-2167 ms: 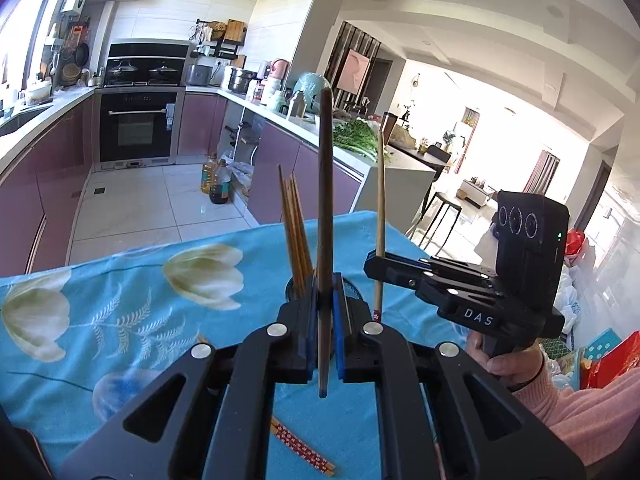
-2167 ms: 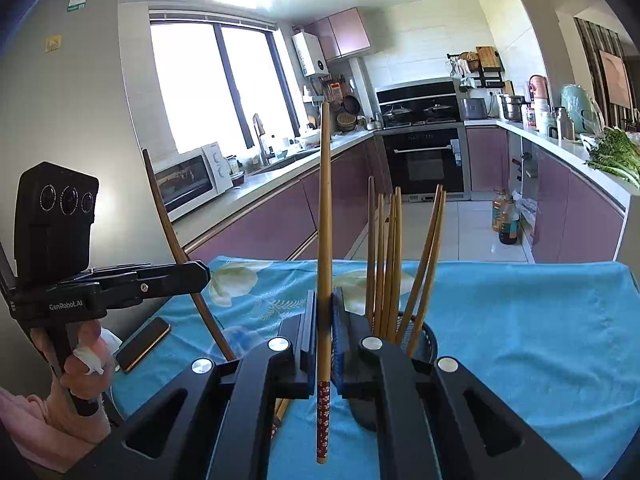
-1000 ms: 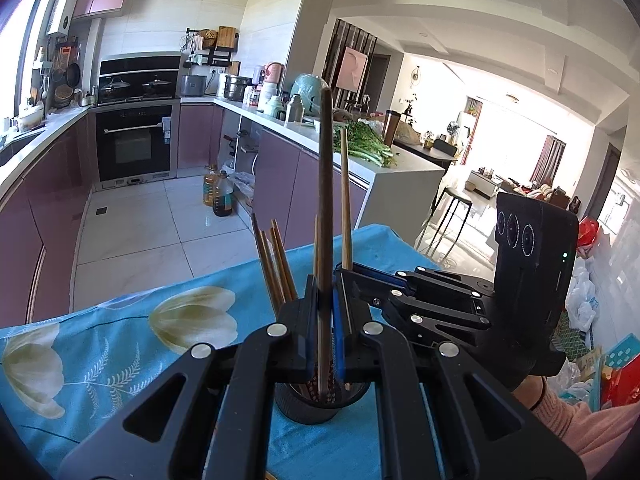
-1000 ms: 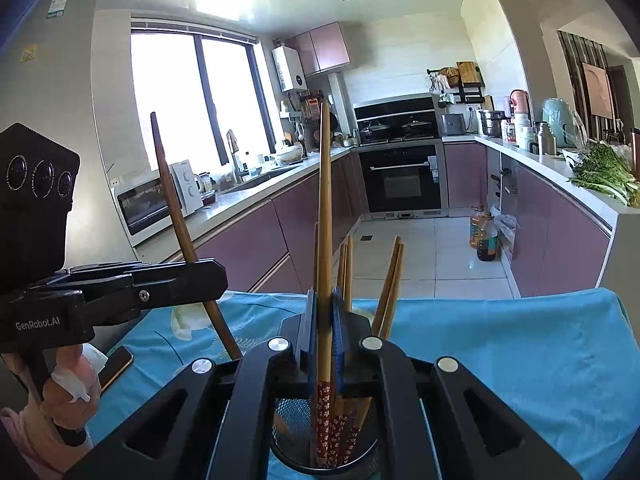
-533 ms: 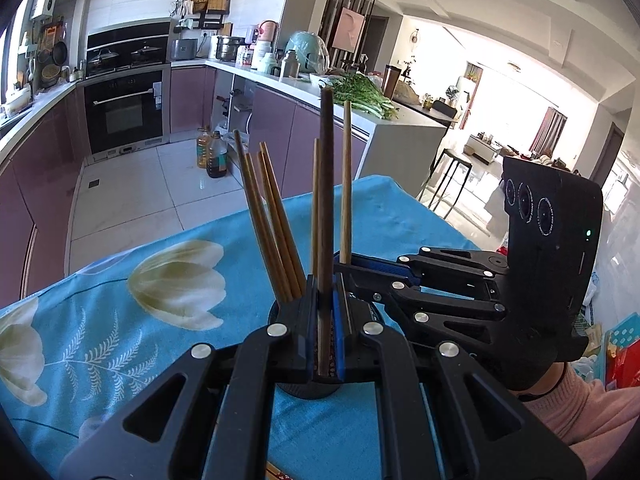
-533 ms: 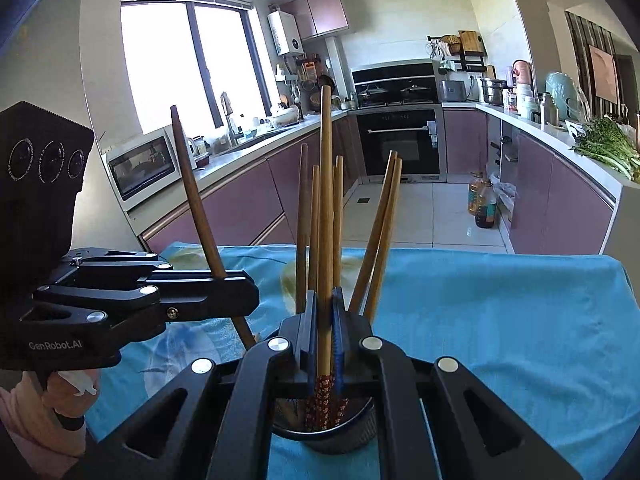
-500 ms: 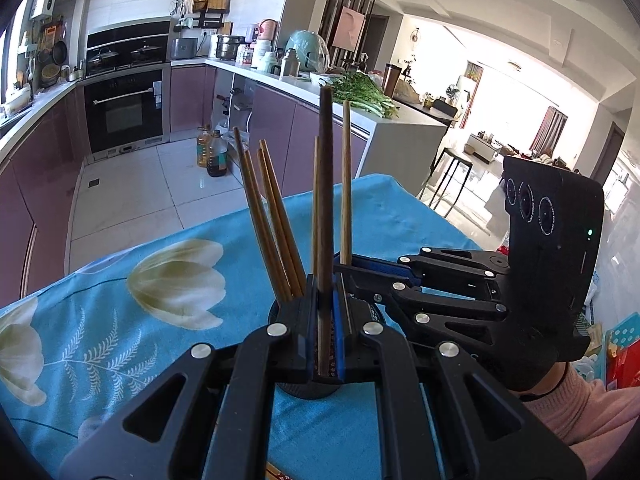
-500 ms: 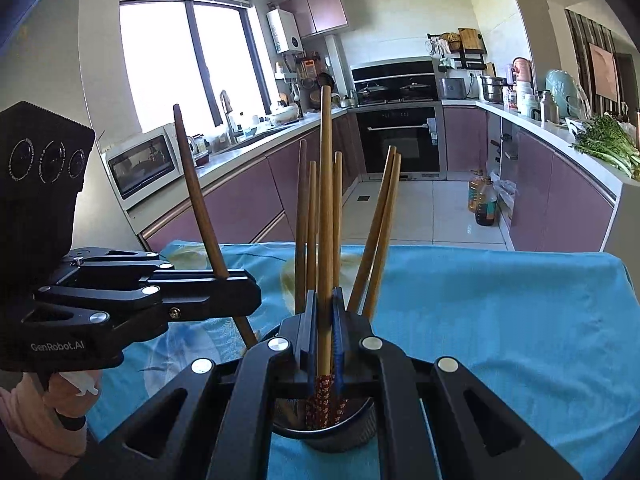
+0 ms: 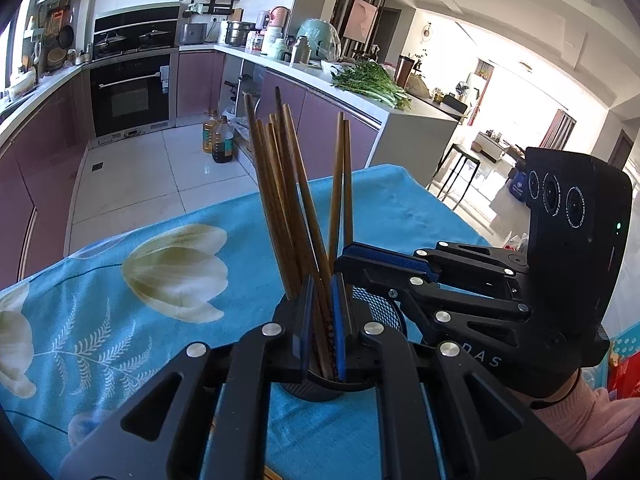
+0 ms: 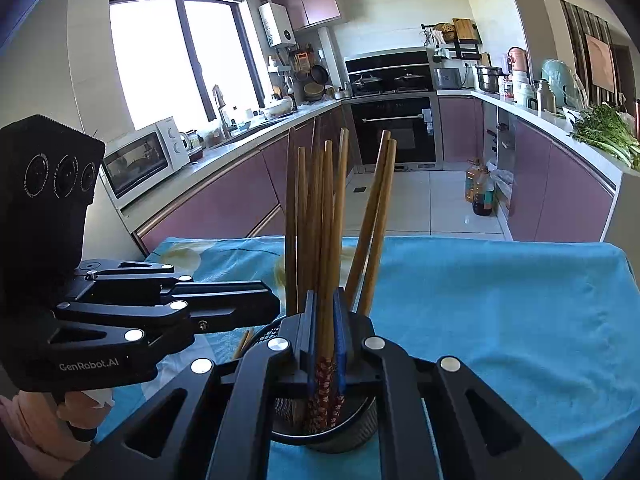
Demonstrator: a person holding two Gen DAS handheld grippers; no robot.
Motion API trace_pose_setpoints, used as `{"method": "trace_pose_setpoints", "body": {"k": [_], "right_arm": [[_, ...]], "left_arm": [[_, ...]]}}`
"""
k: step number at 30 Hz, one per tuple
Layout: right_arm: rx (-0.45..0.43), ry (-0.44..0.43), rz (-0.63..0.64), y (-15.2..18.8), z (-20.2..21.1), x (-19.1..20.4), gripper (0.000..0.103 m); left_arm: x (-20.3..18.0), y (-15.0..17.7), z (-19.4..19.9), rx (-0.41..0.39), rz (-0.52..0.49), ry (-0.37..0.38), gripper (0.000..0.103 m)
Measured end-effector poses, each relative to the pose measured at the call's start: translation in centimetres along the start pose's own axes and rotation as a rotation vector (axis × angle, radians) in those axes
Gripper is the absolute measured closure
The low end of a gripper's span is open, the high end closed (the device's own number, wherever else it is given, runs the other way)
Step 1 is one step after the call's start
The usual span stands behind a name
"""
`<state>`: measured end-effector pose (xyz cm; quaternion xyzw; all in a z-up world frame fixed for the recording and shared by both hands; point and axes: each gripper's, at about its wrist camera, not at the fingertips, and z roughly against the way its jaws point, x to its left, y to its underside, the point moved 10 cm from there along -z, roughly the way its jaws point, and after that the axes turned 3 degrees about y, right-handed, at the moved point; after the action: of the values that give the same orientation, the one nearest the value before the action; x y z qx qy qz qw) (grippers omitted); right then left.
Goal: Organize utensils
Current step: 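Open both tools and move them back to the remaining chopsticks, then close the left tool on one chopstick while the right tool grasps the other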
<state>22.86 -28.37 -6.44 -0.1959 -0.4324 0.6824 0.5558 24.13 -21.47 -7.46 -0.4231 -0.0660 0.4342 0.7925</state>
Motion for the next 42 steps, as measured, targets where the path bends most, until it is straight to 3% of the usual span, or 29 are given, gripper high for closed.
{"method": "trace_pose_setpoints", "body": {"k": [9,11,15,18,23,26,33,42], "right_arm": [[-0.022,-0.031,-0.005,0.4,1.3,0.2,0.094],[-0.035,-0.049,0.008,0.5,2.0,0.8,0.085],[-0.057,-0.096,0.051,1.1,3.5,2.5,0.077],[-0.062,-0.129,0.083,1.9,4.3,4.1,0.071],[-0.018,-0.155,0.133,4.5,4.0,6.2,0.060],[0.044,-0.179,0.133,6.7,2.8,7.3,0.060],[0.178,-0.171,0.150,11.2,-0.5,9.3,0.060],[0.279,-0.163,0.154,14.0,-1.7,10.0,0.073]], "left_arm": [[1.4,1.0,3.3,-0.088,0.021,-0.065,0.079],[2.0,1.4,4.6,-0.123,0.026,-0.093,0.075],[3.8,2.8,7.8,-0.201,0.028,-0.215,0.057],[4.9,4.4,9.5,-0.224,0.033,-0.294,0.051],[7.1,7.9,10.4,-0.206,0.074,-0.386,0.039],[8.3,10.2,10.3,-0.177,0.103,-0.421,0.038],[9.8,13.6,9.3,-0.120,0.153,-0.429,0.036],[9.9,14.7,8.4,-0.085,0.171,-0.420,0.036]]}}
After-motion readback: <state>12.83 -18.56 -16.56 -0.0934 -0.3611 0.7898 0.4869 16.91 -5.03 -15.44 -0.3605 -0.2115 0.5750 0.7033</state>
